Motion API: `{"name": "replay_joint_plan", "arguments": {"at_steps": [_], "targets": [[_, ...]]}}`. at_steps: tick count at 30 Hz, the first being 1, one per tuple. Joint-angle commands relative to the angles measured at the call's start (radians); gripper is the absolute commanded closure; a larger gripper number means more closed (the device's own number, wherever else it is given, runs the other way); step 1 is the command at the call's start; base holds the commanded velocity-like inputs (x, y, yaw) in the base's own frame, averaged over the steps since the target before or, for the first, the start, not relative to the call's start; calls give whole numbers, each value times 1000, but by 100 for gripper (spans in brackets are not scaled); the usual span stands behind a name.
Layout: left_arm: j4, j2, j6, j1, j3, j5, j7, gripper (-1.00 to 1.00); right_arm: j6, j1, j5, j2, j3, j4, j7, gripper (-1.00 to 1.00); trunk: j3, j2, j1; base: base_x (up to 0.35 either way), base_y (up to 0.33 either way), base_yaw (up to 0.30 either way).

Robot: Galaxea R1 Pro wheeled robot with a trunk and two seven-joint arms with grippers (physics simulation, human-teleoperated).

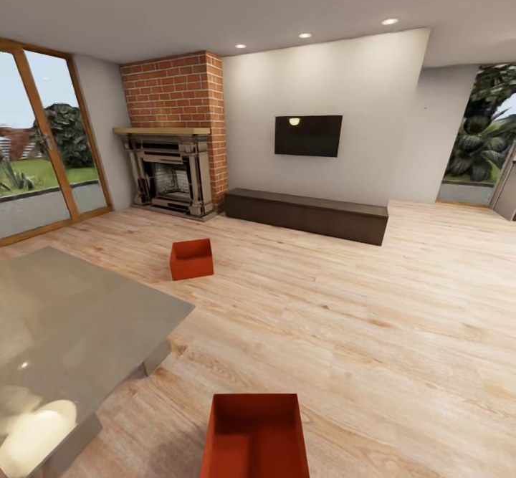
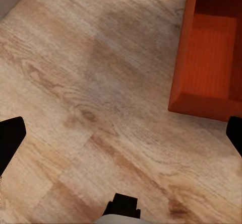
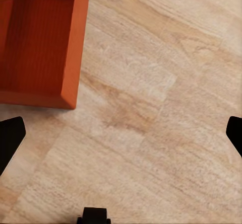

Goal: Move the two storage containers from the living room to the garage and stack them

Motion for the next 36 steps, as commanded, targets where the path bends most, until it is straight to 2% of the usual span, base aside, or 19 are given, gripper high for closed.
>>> {"name": "replay_joint_plan", "arguments": {"at_steps": [1, 18, 36], "targets": [[-1, -1, -1, 0, 5, -6, 0, -100, -2, -1, 10, 0, 0, 0, 1, -100, -1, 0, 0, 231, 113, 0], [-1, -1, -1, 0, 5, -6, 0, -100, -2, -1, 10, 0, 0, 0, 1, -100, -1, 0, 0, 94, 15, 0], [-1, -5, -3, 0, 2, -6, -4, -100, -2, -1, 7, 0, -2, 0, 1, -100, -5, 0, 0, 5, 0, 0]]}}
